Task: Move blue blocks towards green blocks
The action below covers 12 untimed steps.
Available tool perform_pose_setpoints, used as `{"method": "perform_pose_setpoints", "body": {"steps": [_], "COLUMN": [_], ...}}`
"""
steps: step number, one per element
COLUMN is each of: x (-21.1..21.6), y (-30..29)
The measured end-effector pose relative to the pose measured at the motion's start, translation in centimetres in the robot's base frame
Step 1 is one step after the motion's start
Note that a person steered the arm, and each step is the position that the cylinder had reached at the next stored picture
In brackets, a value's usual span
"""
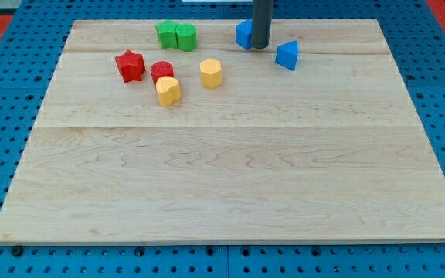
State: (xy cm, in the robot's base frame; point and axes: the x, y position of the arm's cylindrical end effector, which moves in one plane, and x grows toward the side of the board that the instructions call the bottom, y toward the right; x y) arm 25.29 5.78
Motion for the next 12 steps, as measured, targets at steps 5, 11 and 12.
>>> {"method": "perform_pose_setpoints", "body": {"steps": [5,11,12], "x": [-1.1,3.9,4.0], "y": [-3.5,-3.8,-6.9]}}
